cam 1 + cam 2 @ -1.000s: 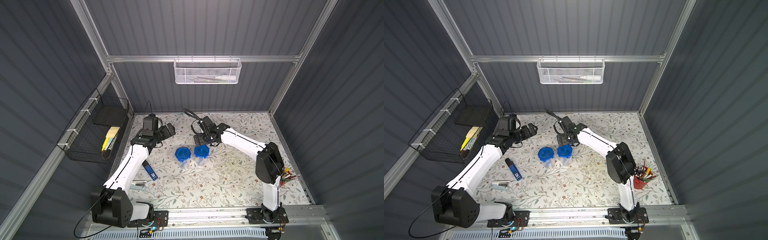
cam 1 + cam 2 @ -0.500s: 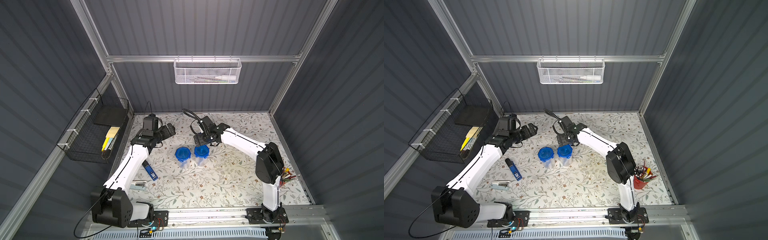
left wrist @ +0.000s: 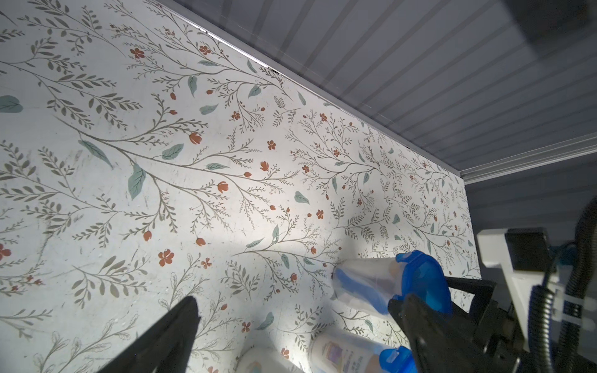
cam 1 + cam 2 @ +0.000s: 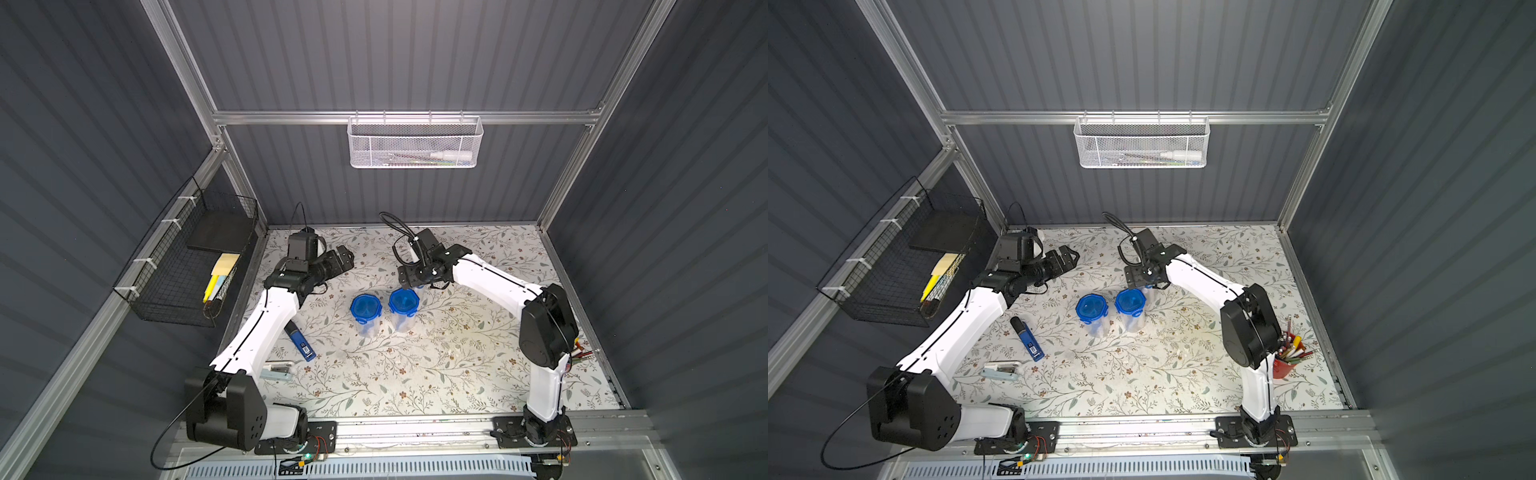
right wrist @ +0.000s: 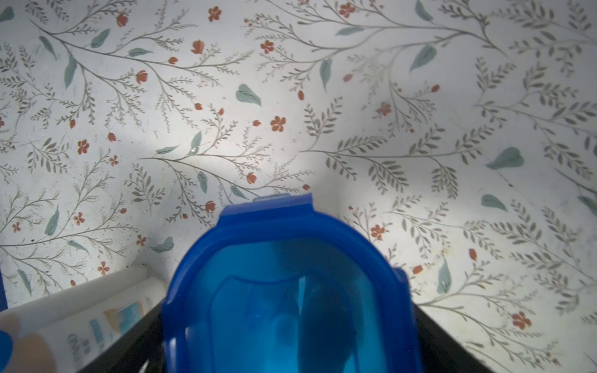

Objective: Take out toiletry kits
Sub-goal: Move the container to the center of the board.

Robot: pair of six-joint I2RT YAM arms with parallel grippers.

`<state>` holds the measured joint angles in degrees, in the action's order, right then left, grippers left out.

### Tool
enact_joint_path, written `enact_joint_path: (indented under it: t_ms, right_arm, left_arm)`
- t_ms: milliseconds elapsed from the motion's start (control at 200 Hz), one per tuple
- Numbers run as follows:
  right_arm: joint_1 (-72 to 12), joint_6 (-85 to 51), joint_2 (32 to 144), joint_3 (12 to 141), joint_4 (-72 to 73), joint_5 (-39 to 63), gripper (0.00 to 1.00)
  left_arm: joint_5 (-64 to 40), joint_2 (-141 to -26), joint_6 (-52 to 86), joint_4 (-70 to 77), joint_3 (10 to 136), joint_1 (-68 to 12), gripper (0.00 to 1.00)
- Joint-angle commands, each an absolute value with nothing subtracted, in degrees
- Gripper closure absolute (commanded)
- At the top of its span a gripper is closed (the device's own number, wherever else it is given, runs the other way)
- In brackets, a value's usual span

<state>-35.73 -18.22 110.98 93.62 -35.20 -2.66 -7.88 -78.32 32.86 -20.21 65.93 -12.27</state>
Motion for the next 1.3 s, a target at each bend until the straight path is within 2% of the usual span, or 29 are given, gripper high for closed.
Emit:
enact_joint_path:
  t_ms: [0,225,550,810,1146,1296]
  right_arm:
    - [-32.9,-20.4,107.1,91.8,-33.8,-1.1,0.15]
    - [-28.1,-21.2,103.4,87.6,-32.5,0.5,0.14]
    - [-26.3,-21.8,100.5,82.6,-30.2,-0.1,0.01]
    - [-26.4,-21.2,99.7,81.7,-30.1,2.6,0.01]
    - [-26.4,-21.2,97.1,82.3,-32.3,0.0,0.01]
    - [-26.3,-20.8,95.0,82.6,-32.7,0.0,0.01]
  left_arm:
    - [-9.8,-79.4,33.6,-19.3,66.3,-12.2,0.00]
    - [-8.1,-82.2,32.2,-19.5,69.4,-17.1,0.00]
    - [-7.7,-89.8,30.9,-20.8,77.8,-23.9,0.01]
    - [-7.6,-92.1,30.9,-21.0,79.9,-25.5,0.05]
    - [-6.9,-92.5,30.4,-21.8,80.3,-26.1,0.04]
    - [-5.7,-93.6,29.7,-23.0,84.8,-27.2,0.04]
